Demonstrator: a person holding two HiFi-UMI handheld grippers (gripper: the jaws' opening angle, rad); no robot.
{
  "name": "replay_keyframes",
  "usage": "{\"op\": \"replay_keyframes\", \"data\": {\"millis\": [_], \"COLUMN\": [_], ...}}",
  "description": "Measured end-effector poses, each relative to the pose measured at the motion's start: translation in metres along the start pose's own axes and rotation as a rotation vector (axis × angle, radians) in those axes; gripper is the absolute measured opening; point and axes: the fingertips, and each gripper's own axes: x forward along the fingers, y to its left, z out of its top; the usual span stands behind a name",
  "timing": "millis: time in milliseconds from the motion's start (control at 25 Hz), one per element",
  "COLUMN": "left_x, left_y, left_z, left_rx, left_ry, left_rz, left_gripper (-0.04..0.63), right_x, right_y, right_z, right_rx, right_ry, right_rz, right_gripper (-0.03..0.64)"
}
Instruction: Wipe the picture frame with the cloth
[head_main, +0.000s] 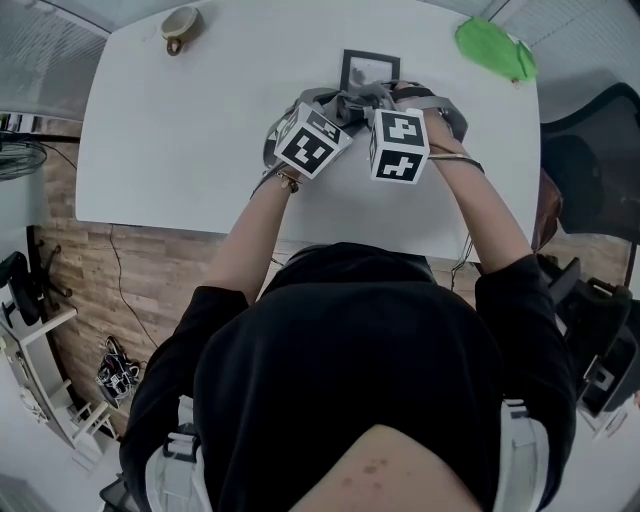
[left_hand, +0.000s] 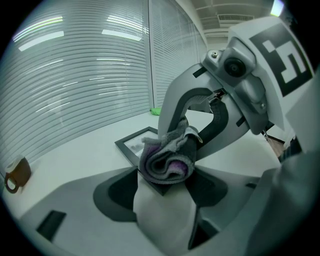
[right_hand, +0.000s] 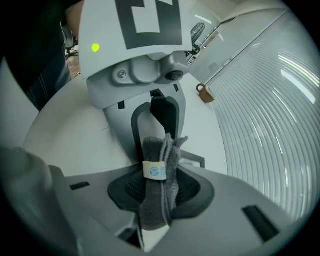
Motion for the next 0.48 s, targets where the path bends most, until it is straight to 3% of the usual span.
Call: {"op": "replay_keyframes", "data": {"millis": [240, 480], "left_x": [-0.0014, -0.0033], "left_y": [0.0004, 0.0016], "left_z": [0.0015, 0.0006], "left_rx": [0.008, 0.014], "left_ry": [-0.012, -0.018], "left_rz": [0.010, 0.016], "left_gripper": [0.308, 0.308], "right_x": [-0.0028, -0.0061], "right_y": [0.0007, 0.0012], "right_z": [0.0014, 0.0028], "right_rx": [0.011, 0.059], "right_ry": [-0.019, -0.030], "right_rz": [0.050, 0.021], "right_gripper": [0.110, 0.111]}}
